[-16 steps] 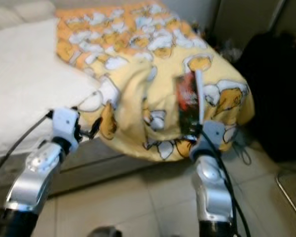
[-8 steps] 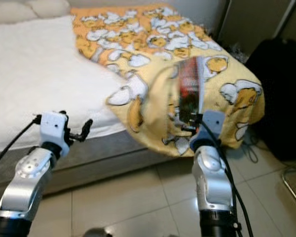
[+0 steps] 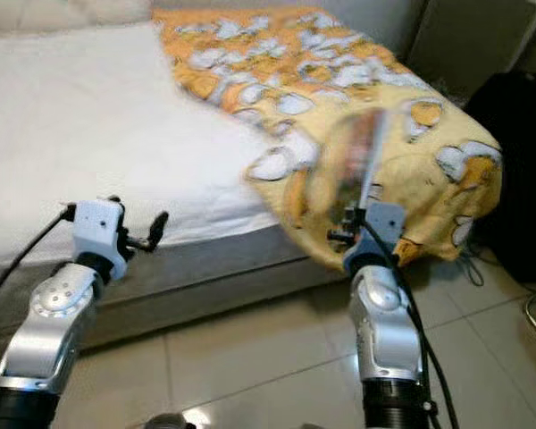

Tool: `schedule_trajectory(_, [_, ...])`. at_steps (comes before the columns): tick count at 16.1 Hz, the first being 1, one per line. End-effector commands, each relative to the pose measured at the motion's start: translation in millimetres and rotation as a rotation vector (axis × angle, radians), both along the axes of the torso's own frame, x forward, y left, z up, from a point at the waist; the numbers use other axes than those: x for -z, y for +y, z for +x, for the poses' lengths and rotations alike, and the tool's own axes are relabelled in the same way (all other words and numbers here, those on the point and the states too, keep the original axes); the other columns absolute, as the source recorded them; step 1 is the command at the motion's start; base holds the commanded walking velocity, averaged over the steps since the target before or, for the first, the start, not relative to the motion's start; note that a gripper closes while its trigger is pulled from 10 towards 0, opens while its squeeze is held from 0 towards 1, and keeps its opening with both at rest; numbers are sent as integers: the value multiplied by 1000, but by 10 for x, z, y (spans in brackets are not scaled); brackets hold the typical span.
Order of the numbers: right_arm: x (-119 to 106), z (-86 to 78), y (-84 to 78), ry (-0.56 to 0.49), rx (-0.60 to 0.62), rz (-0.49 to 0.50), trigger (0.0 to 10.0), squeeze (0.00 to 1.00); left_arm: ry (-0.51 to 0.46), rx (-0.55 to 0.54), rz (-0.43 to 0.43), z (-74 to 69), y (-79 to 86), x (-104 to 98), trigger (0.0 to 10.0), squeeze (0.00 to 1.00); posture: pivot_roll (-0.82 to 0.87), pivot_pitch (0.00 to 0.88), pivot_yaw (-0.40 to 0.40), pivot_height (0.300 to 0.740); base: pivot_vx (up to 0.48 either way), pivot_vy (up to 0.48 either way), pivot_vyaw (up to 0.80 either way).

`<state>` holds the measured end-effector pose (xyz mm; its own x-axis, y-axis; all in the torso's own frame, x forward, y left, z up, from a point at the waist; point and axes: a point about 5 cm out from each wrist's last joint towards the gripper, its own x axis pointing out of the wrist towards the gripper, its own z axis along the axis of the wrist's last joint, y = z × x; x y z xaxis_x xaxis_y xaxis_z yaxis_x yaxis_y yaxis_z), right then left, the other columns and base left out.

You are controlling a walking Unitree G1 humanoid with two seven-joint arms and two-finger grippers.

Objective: Clean up the room

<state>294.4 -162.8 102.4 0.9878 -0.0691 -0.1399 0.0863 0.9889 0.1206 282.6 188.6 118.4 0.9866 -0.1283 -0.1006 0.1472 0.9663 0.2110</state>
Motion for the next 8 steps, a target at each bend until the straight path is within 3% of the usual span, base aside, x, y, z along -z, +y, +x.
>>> schedule_trajectory(1, [-112, 34, 39, -60, -20, -3, 10000, 0, -23, 0, 2, 29, -21, -63, 10000, 235, 107, 0, -36, 740, 0, 405, 0])
schedule_trajectory(8, [-124, 78, 75, -66, -43, -16, 10000, 0, -35, 0, -5, 53, -53, -75, 10000, 231, 96, 0, -41, 740, 0, 402, 0])
